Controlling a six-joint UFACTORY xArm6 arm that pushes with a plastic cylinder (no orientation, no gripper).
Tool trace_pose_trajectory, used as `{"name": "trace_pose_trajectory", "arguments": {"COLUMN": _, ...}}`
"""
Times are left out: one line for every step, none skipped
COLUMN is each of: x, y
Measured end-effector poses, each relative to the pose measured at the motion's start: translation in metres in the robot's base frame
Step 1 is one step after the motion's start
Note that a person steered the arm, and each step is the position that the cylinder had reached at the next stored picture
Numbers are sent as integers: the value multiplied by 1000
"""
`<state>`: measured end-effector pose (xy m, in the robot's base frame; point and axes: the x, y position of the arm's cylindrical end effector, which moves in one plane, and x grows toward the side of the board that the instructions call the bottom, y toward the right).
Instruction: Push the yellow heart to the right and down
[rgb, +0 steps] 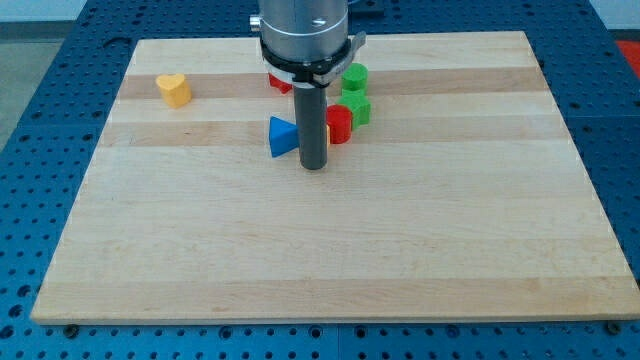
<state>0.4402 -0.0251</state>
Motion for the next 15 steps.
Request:
{"name": "trace_pose_trajectory", "arguments": {"x": 17, "y": -8}}
{"name": "trace_pose_trajectory", "arguments": {"x": 20, "y": -64}}
{"name": "trace_pose_trajectory", "arguments": {"x": 7, "y": -124}}
{"name": "trace_pose_trajectory", "arguments": {"x": -31, "y": -169}}
{"name": "trace_pose_trajectory", "arguments": {"x": -79, "y": -213}}
{"name": "trace_pose_trajectory", "arguments": {"x": -134, "y": -233}}
{"name": "trace_pose_trajectory", "arguments": {"x": -167, "y": -221}}
{"name": "trace_pose_trajectory", "arguments": {"x": -159, "y": -188}}
{"name": "trace_pose_trajectory", "arguments": {"x": -136, "y": -145}}
{"name": "trace_pose_trajectory", "arguments": {"x": -127, "y": -122}}
{"name": "trace_pose_trajectory", "arguments": {"x": -143, "y": -146}}
{"name": "trace_pose_trajectory", "arguments": {"x": -162, "y": -188}}
{"name": "trace_pose_trajectory", "arguments": {"x": -163, "y": -225}}
{"name": "trace_pose_trajectory", "arguments": {"x": -151, "y": -228}}
{"name": "trace_pose_trajectory", "arguments": {"x": -140, "y": -210}}
